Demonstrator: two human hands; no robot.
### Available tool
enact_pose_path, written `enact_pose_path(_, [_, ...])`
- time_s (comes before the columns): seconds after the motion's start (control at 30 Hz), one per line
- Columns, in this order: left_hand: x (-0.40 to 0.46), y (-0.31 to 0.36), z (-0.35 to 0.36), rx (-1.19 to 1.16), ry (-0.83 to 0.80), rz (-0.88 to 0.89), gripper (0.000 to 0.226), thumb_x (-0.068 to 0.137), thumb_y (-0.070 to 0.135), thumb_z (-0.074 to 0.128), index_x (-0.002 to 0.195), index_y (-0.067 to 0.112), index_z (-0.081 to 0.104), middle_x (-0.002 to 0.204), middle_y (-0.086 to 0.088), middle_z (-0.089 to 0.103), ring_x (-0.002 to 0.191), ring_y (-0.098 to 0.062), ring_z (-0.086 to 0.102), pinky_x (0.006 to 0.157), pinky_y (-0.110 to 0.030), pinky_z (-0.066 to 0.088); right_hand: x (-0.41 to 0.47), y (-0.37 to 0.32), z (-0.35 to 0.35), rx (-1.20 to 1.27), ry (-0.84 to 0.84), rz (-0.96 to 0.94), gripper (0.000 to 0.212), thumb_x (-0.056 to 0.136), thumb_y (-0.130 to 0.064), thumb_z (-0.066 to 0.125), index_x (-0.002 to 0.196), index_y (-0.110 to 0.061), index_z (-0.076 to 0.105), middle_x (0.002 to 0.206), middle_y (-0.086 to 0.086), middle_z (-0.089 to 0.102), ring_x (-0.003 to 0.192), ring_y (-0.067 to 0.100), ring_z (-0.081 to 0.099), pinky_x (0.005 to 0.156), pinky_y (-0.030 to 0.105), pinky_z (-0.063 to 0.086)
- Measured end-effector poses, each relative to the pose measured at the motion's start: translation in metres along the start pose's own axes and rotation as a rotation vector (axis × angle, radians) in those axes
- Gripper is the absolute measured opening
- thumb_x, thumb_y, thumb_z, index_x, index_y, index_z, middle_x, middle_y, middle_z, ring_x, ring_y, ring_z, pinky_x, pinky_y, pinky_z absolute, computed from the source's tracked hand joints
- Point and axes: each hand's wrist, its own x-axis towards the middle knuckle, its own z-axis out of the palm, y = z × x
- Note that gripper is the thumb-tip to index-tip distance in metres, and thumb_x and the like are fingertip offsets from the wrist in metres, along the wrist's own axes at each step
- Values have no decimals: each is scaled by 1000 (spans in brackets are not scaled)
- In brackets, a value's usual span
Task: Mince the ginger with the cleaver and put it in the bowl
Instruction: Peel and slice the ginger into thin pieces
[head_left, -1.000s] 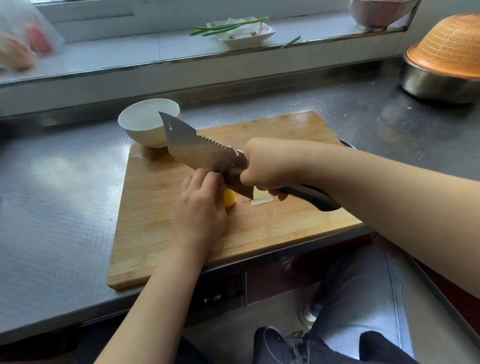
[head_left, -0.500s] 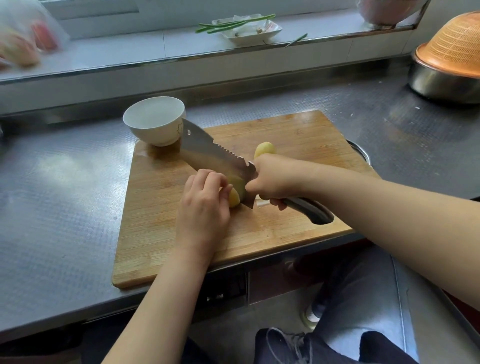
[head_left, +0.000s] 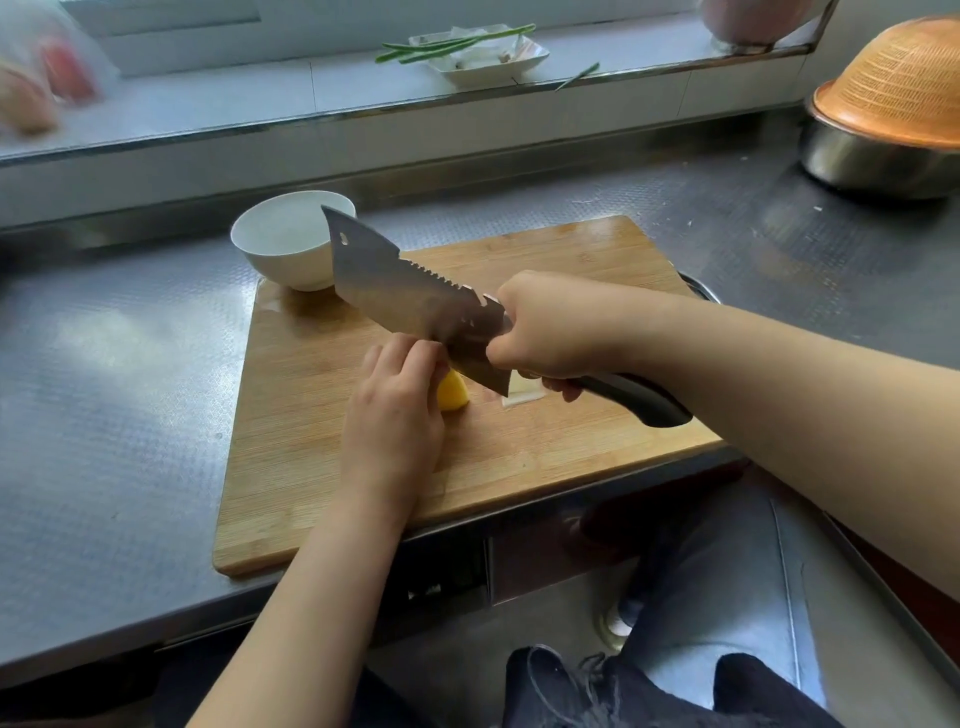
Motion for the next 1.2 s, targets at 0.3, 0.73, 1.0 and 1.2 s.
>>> enact_pose_path(0.3, [0,0,-2,-7,29,13,8,86,-2,64,89,5,63,98,-9,62,85,-28,52,68,-29,37,-3,-4,-3,-17,-1,17,13,97,-14,52,85,-15,49,74,11,60,49,15,58,43,23,53])
enact_pose_path(0.73, [0,-1,-2,-17,11,1,7,86,-1,63,88,6,62,98,-9,62,87,-29,53,66,-38,44,7,-11,3,-98,-28,55,10,97,-12,50,98,-4,56,81,17,65,57,22,62,48,28,57])
enact_pose_path(1.0, [0,-2,0,16,31,-7,13,81,-3,64,89,7,64,94,-8,60,81,-28,51,68,-35,42,21,-11,24,-100,-57,93,13,98,-8,47,89,-2,54,70,15,61,51,22,60,43,25,54])
enact_pose_path(1.2, [-2,-3,-2,-8,42,1,6,85,1,63,85,6,63,89,-8,60,79,-27,51,70,-31,39,29,6,25,10,-46,140,14,94,-8,49,83,0,54,71,17,61,55,27,59,48,30,54])
